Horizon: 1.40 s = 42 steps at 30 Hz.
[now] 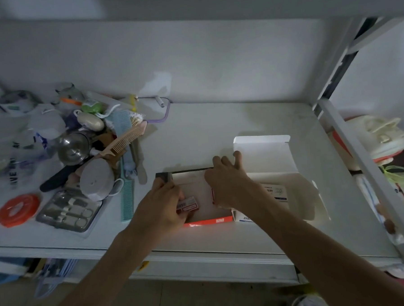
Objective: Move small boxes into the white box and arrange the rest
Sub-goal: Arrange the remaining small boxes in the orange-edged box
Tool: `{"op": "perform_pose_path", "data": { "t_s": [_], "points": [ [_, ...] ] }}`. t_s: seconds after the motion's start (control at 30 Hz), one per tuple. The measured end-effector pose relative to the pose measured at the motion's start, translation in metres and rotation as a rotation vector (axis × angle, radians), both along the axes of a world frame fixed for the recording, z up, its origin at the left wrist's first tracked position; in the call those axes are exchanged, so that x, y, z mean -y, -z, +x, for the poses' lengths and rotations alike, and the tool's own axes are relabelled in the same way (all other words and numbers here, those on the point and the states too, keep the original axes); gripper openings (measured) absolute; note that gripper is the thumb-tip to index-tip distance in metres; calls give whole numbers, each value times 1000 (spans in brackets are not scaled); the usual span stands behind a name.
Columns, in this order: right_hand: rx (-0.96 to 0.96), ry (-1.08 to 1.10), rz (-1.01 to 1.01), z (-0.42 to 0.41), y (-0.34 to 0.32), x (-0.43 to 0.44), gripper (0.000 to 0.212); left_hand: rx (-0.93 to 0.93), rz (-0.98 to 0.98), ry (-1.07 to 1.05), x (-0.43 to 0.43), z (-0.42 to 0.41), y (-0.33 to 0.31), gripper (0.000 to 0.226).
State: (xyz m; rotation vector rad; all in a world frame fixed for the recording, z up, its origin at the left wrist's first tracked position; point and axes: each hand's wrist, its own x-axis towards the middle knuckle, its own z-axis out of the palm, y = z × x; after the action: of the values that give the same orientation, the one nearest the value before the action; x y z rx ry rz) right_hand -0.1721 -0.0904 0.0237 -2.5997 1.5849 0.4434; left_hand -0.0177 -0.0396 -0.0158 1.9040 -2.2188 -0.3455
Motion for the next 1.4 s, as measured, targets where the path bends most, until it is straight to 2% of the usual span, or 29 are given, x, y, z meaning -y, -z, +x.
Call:
{"op": "perform_pose_path", "data": {
  "t_s": [0.2, 0.27, 0.4, 0.5, 0.6, 0.7, 0.8, 0.87, 0.93, 1.03, 1.17, 1.27, 1.4],
  "points": [
    [211, -69, -48, -5, 7, -5, 28, -28, -45, 2, -29, 8, 1, 24],
    [323, -67, -18, -10, 6, -9, 33, -45, -24, -10, -35, 13, 1, 21],
    [809, 139, 340, -31, -11, -27, 48, -137, -10, -60, -39, 22, -2, 22],
    [1050, 183, 416, -49, -17, -38, 47, -235, -65, -90, -39, 19, -17, 19],
    [1091, 232, 335, -63, -24, -47, 44, -301, -131, -81, -40, 10, -33, 15],
    [1061, 259, 247, -67, -29, -53, 45, -337, -155, -81, -41, 4, -38, 19],
    [1083, 273, 252, -63, -26, -55, 48, -366, -110, -138, -44, -2, -36, 30],
    [1116, 291, 294, -58, -23, -56, 56, -336, -81, -183, -46, -6, -33, 41],
    [1151, 300, 357, -52, -19, -56, 57, -263, -103, -226, -48, -8, -28, 39],
    [1202, 340, 444, -37, -10, -57, 42, -146, -133, -298, -49, -10, -20, 20],
    [1255, 400, 612, -12, 0, -56, 17, -71, -88, -364, -49, -11, -6, 21],
    [1333, 670, 839, 6, -2, -50, 33, -86, -83, -348, -47, -8, 1, 19],
    [1224, 895, 899, 17, -1, -41, 37, -155, -56, -299, -47, 9, 3, 37]
  ]
}}
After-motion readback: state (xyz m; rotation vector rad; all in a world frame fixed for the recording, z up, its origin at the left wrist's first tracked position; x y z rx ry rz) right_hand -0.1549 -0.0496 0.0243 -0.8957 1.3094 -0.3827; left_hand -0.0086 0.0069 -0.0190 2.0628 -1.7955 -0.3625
